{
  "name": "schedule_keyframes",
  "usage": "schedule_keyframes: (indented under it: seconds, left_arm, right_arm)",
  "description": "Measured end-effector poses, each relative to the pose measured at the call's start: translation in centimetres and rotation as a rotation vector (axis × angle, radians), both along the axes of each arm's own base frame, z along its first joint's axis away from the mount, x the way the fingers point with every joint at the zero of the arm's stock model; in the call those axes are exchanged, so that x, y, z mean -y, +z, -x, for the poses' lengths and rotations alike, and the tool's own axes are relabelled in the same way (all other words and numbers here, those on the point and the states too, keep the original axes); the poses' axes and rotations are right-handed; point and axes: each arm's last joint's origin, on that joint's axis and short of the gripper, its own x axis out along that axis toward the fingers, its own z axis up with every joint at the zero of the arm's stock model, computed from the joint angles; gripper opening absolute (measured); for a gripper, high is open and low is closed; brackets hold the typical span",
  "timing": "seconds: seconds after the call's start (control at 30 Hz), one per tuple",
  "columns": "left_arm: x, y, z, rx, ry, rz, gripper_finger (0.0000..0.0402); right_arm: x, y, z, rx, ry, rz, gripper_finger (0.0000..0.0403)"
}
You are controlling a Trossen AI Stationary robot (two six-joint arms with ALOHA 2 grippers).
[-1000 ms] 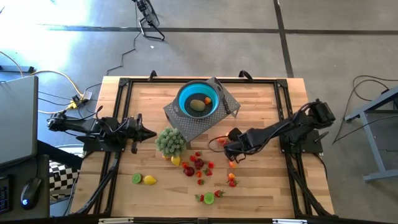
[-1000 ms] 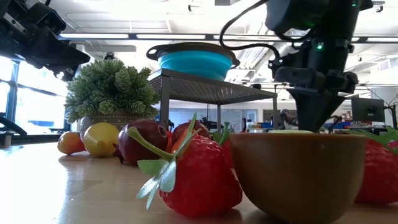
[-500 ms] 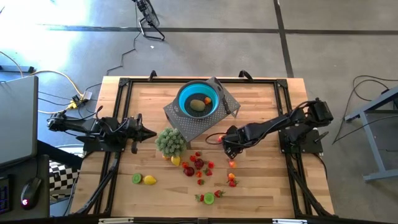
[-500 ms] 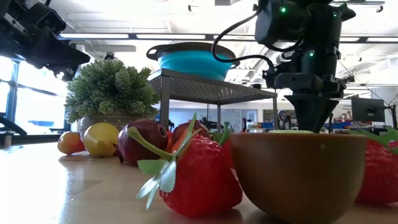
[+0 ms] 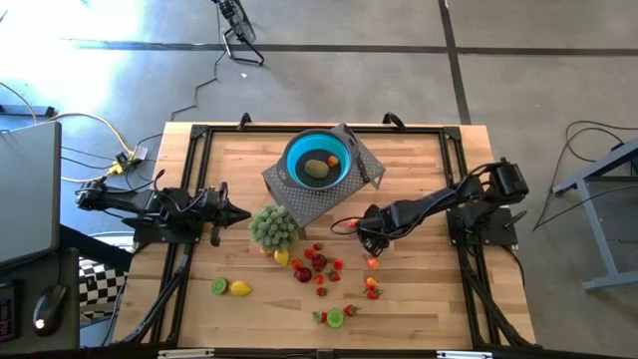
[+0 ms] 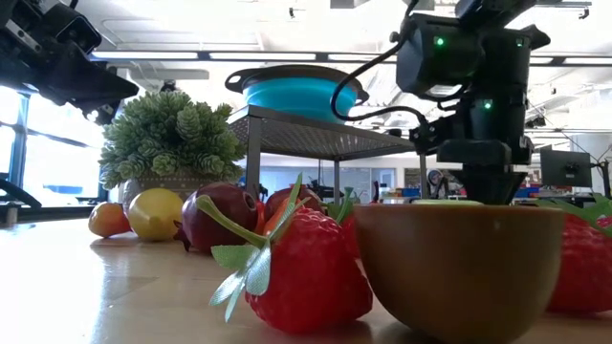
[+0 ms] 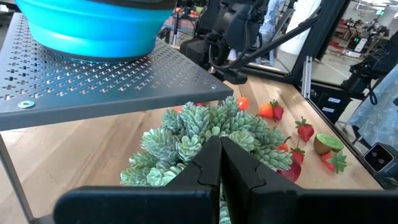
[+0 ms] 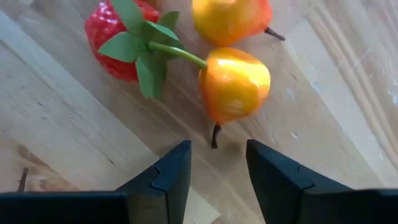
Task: Pick & Place Fruit
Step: Put the pear into the blue strainer bowl on the shelf
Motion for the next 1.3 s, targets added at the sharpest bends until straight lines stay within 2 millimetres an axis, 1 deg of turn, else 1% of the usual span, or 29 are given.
schedule_keyframes:
  seconds: [0.4, 0.6, 0.7, 1.0, 1.07, 1.3]
  left_arm:
    - [0.00, 0.00, 0.00, 0.000, 0.000, 0.000, 0.0001]
    - [0.00, 0.00, 0.00, 0.000, -0.001, 0.000, 0.0001]
    - [0.00, 0.00, 0.00, 0.000, 0.000, 0.000, 0.0001]
    - [0.00, 0.00, 0.00, 0.000, -0.001, 0.000, 0.0001]
    - [0.00, 0.00, 0.00, 0.000, -0.001, 0.000, 0.0001]
    - [0.00, 0.00, 0.00, 0.000, -0.001, 0.000, 0.0001]
  right_arm:
    - [0.13, -0.02, -0.23, 0.004, 0.105, -0.018, 0.0148]
    - [0.08, -0.03, -0.25, 0.003, 0.123, -0.039, 0.0145]
    - [0.06, -0.03, -0.27, 0.005, 0.114, -0.047, 0.0123]
    - [0.01, -0.02, -0.29, 0.012, 0.066, -0.054, 0.0016]
    - [0.03, -0.02, -0.28, 0.013, 0.055, -0.049, 0.0008]
    - [0.01, -0.02, -0.26, 0.012, 0.045, -0.049, 0.0004]
